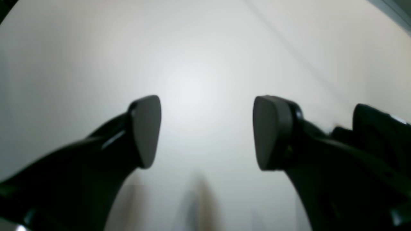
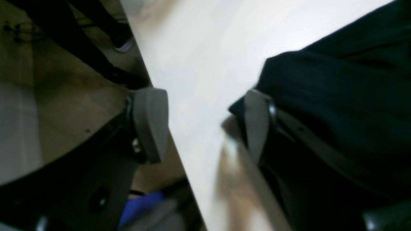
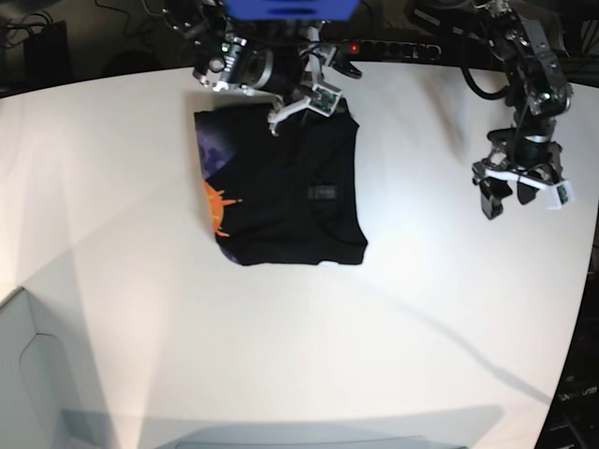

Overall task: Fold the T-shirt properly
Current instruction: 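Grasp the folded shirt's edge with both grippers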

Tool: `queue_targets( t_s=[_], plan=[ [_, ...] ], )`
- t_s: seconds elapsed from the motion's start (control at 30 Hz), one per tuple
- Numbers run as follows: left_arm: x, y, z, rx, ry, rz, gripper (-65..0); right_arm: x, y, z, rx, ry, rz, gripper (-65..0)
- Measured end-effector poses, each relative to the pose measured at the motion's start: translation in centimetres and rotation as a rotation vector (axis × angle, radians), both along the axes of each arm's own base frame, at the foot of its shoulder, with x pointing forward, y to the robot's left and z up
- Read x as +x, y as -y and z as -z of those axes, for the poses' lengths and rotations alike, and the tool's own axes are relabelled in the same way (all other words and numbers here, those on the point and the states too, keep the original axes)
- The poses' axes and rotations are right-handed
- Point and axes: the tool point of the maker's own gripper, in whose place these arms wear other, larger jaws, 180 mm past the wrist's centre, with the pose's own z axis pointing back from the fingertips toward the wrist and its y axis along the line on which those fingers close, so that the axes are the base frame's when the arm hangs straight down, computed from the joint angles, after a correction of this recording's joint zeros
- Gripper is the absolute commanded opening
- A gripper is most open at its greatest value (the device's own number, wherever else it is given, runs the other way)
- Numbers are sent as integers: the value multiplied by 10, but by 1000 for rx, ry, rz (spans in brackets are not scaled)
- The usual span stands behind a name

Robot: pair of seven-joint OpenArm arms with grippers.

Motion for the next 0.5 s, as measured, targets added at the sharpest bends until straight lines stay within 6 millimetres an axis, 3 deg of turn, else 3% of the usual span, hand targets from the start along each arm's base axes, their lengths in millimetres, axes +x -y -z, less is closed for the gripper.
queue_targets(
  t_s=[0.1,0.2,0.3,0.5],
  plan=[
    [-8,-2,7,-31,-42,-21,-217,14,4,-31,33,93,18,-269],
    [-10,16,9,-143,-39,-9,-217,18,4,-55,77,155,13,-269],
    [-7,40,-2,-263,9,37,-217,18,9,-46,43,144,14,-269],
    [-25,112,30,-472,-109,131,-217,44,34,-42,7,163,108,-269]
  ],
)
